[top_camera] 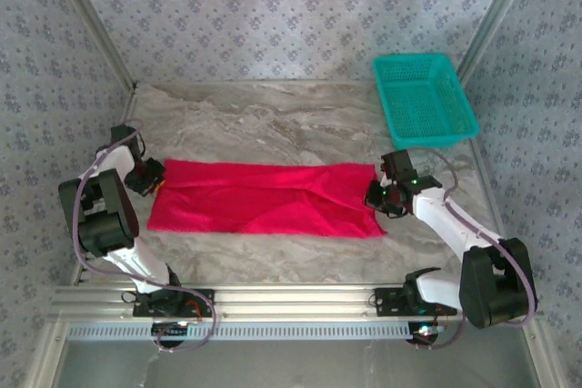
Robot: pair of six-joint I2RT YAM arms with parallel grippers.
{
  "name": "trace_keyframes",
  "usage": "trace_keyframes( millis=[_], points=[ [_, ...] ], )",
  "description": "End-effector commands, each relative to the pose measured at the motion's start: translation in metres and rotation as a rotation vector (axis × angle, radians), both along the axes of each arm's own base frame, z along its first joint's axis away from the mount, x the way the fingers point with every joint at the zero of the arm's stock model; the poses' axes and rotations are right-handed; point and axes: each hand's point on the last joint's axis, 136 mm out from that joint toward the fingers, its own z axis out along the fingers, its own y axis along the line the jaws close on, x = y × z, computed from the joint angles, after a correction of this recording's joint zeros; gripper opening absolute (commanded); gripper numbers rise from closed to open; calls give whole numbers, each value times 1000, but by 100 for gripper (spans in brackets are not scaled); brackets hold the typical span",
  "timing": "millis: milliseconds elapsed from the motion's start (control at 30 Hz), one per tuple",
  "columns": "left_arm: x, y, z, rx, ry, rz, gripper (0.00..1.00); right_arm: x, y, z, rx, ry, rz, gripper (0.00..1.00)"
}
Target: Fold the inside-out t-shirt
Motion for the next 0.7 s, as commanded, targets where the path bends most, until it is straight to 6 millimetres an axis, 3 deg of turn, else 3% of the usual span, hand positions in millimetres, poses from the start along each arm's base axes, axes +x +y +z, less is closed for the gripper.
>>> trace_keyframes(
  millis=[0,67,133,267,367,500,667],
  points=[
    [-1,5,-17,2,34,14,31,-4,-5,-5,0,15,-79,19],
    [5,4,-11,-10,22,17,44,-1,-6,6,-25,-12,-81,28],
    [15,4,8,1,-36,20,53,5,0,25,-41,-66,-58,40],
    [28,-1,63,122,-163,-6,56,21,30,58,-83,-191,59,47],
    [33,-19,88,154,-241,-47,55,40,65,60,-92,-224,165,50],
    [34,-46,81,78,-257,-90,53,69,92,38,-144,-159,236,53],
    [30,-48,62,64,-203,-103,50,96,114,21,-173,-122,285,54]
  ],
)
